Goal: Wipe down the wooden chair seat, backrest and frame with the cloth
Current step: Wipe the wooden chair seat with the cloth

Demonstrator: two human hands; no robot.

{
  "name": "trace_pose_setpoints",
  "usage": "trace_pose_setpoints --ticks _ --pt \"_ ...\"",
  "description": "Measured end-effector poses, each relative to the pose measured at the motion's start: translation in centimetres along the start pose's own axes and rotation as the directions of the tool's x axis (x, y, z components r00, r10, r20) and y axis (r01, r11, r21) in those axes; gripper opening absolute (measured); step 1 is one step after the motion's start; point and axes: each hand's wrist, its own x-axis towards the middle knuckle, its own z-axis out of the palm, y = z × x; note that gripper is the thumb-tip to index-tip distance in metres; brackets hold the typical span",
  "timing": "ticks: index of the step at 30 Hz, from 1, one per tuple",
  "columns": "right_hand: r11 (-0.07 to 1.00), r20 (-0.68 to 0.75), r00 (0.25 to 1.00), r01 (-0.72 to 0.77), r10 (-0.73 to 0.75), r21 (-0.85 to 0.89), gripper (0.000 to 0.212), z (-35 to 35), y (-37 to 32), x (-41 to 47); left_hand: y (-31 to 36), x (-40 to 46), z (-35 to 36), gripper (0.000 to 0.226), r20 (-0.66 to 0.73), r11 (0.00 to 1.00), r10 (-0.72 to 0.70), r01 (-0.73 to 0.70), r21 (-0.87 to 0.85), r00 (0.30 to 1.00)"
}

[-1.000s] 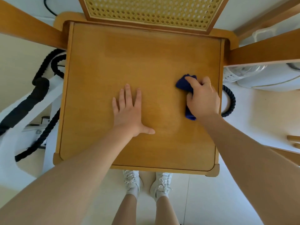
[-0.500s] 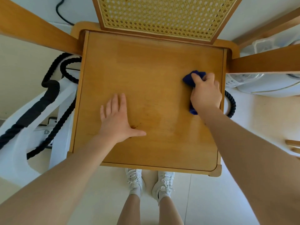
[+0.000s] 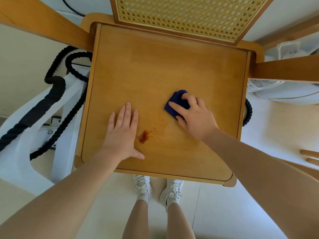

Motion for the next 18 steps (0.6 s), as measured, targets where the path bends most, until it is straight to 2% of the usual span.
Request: trace_pose_setpoints --ticks 4,6,9,11,15,18 --pt "0.993 0.132 0.990 0.068 -0.054 -0.101 0.048 -0.4 0.1 2.2 -0.2 0.1 0.3 0.149 -0.020 1.000 0.014 -0.014 -0.012 1.000" --pt "0.996 0.079 0.996 -0.026 0.033 -0.081 0.045 -0.9 0.6 3.6 -0.3 0.1 0.5 0.149 -0.023 0.999 0.018 -0.018 -0.028 1.000" --pt "0.964 -0.052 0.966 -0.248 0.254 0.097 0.039 -0.6 -0.1 4.3 -0.5 0.2 0.9 0.147 -0.036 1.000 0.025 -0.025 -0.017 0.999" --pt "0.948 -0.064 0.960 -0.258 0.273 0.188 0.038 0.0 -2.1 3.5 -0.5 0.0 0.8 0.147 -0.036 0.999 0.030 -0.030 -0.013 0.999" --pt "0.982 0.045 0.998 -0.058 0.050 0.178 0.043 0.7 -5.5 0.4 -0.3 -0.1 0.5 0.146 -0.037 1.000 0.021 -0.022 -0.020 0.999" --pt "0.969 0.130 0.961 0.239 -0.245 0.060 0.057 0.3 -4.4 0.6 -0.1 -0.2 0.3 0.145 -0.029 1.000 0.009 -0.009 -0.023 1.000"
